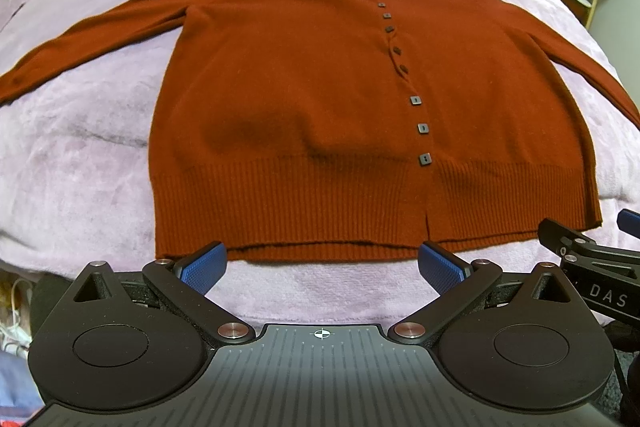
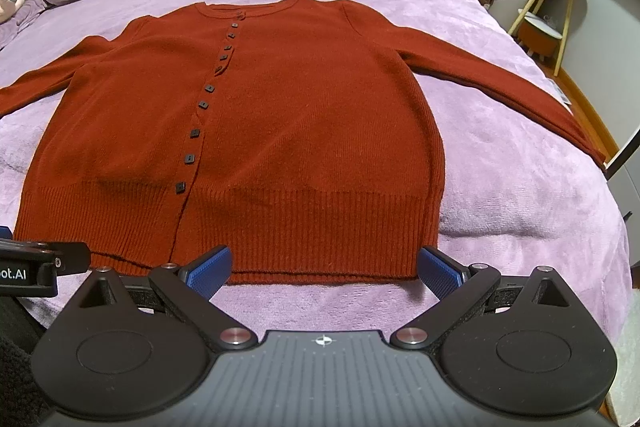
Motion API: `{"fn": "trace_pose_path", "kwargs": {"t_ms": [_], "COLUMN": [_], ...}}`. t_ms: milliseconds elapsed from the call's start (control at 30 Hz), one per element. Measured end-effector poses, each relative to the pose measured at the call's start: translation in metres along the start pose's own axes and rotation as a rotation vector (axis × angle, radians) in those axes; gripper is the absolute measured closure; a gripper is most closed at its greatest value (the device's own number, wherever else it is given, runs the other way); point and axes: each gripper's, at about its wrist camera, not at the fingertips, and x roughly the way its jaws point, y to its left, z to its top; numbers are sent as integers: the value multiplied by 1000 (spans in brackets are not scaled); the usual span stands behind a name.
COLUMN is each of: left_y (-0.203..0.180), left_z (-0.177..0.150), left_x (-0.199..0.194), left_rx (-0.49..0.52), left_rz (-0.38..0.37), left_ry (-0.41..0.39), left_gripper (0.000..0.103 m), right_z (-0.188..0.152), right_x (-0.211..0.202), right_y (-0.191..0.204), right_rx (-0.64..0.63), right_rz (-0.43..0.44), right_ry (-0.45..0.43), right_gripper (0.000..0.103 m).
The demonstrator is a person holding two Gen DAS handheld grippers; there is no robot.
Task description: Fold small clothes
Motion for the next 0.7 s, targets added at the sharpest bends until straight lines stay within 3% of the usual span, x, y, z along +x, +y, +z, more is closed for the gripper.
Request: {"fn": "trace_pose_path", "kwargs": {"t_ms": [700], "left_y": [1], "left_z": [2], "left_x": [2], "left_rx": [0], "left_rz": [-2], "left_ry": [8], "left_gripper": [0], "right_z": [1], "right_x": [1], "right_y": [-1], "right_rx": [2], "right_rz": [21], "right_ry": [-14], "right_gripper": [4]}}
